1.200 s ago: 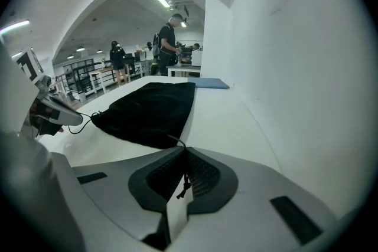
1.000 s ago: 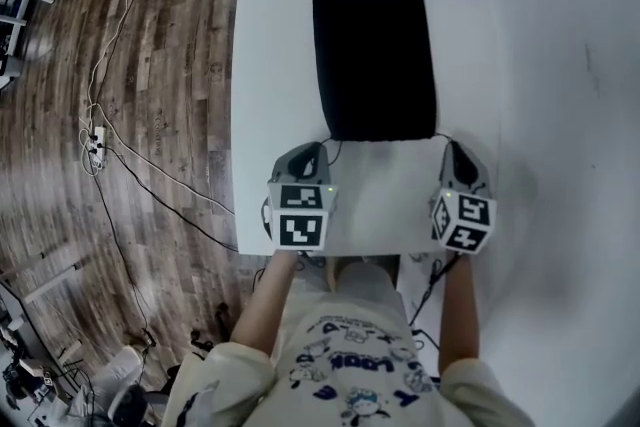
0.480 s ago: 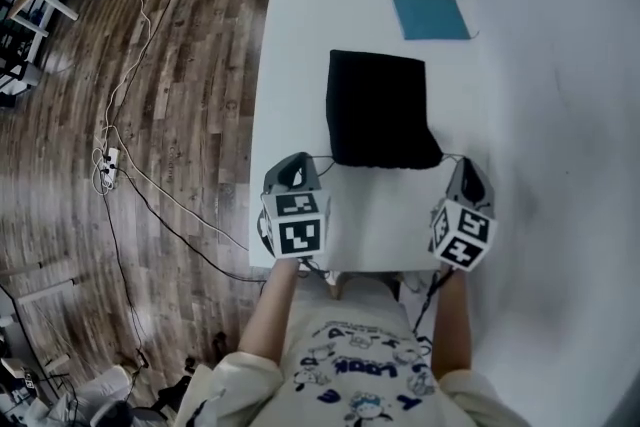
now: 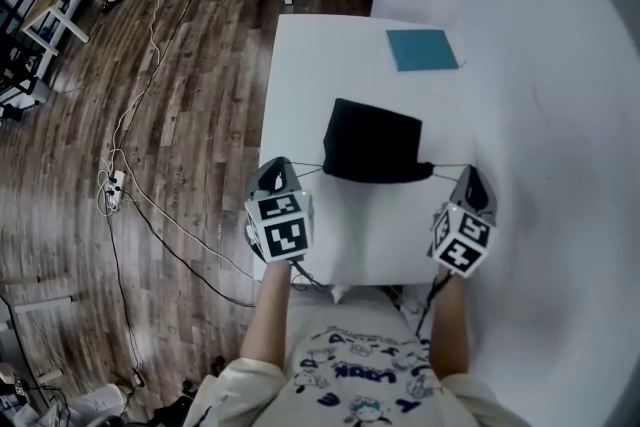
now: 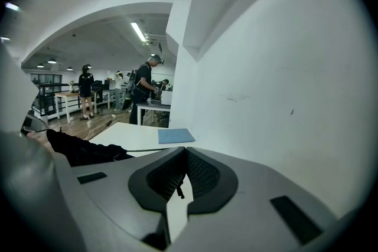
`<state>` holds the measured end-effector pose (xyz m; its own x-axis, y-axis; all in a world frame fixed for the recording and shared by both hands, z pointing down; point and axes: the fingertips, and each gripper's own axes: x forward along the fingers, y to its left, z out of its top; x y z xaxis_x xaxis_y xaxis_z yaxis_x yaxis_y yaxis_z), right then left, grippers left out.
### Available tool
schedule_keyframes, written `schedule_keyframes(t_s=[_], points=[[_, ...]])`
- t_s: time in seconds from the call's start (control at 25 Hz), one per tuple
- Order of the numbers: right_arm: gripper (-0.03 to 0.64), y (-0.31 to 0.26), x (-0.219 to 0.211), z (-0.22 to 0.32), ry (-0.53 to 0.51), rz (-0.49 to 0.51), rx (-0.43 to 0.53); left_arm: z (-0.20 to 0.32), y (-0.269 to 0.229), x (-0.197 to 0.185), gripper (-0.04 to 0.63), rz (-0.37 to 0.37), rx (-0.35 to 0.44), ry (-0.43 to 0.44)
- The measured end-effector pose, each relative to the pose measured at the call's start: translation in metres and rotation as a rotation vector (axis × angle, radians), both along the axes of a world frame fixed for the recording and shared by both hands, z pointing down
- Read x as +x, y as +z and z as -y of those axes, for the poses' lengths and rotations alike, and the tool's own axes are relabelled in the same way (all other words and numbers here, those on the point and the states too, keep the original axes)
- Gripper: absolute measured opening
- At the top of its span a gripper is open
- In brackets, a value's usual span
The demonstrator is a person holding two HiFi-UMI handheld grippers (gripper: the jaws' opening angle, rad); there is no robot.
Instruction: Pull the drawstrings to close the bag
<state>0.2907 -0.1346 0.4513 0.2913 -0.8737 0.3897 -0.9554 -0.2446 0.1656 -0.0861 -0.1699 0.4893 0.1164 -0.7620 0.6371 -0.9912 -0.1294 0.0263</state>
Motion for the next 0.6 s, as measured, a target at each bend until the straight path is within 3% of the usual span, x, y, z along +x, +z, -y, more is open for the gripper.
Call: schedule_keyframes(t_s=[0.6], points=[[0.006, -0.030, 0.029, -0.014, 0.191, -0.040, 0.054, 0.007, -0.027, -0.037, 0.002, 0.046, 0.064, -0.108]])
